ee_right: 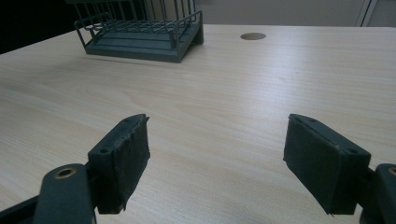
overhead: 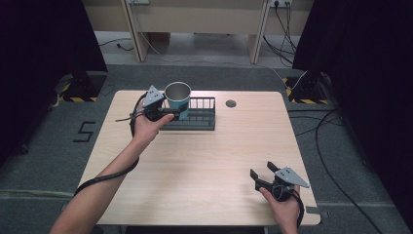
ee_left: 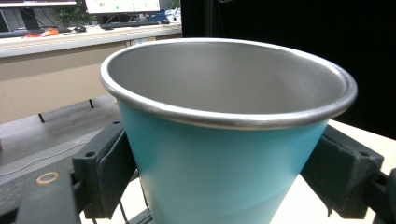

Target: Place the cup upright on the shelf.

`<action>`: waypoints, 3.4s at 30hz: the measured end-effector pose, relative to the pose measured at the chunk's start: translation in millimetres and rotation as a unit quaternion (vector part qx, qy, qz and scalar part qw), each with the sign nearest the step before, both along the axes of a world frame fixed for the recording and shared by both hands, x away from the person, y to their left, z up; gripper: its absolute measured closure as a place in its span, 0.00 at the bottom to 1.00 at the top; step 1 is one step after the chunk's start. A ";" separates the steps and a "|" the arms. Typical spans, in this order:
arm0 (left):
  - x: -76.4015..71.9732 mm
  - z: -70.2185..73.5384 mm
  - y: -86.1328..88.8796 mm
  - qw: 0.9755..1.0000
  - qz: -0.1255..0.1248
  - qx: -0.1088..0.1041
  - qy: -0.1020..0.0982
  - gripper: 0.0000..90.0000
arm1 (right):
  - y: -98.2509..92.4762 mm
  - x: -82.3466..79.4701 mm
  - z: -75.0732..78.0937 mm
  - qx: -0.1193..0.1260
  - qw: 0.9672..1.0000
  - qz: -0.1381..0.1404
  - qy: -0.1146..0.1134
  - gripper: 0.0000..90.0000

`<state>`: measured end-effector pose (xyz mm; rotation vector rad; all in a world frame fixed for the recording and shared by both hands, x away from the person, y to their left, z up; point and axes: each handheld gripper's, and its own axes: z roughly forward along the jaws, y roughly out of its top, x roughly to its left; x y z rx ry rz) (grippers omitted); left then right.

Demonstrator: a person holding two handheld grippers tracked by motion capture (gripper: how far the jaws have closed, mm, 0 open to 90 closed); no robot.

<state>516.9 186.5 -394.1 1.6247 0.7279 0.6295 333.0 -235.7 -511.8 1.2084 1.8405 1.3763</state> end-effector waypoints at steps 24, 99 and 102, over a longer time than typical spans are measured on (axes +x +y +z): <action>14.7 6.7 -4.5 1.000 0.022 -0.007 0.000 0.18 | 0.1 -0.1 0.0 0.000 1.000 0.001 0.000 0.26; 62.7 -51.7 -30.9 0.994 0.076 0.026 0.080 0.17 | 0.3 -0.8 -0.1 0.000 1.000 0.006 -0.001 0.26; 62.7 -52.8 -30.9 0.993 0.077 0.025 0.081 0.17 | 0.2 -0.8 -0.1 0.001 1.000 0.006 -0.001 0.26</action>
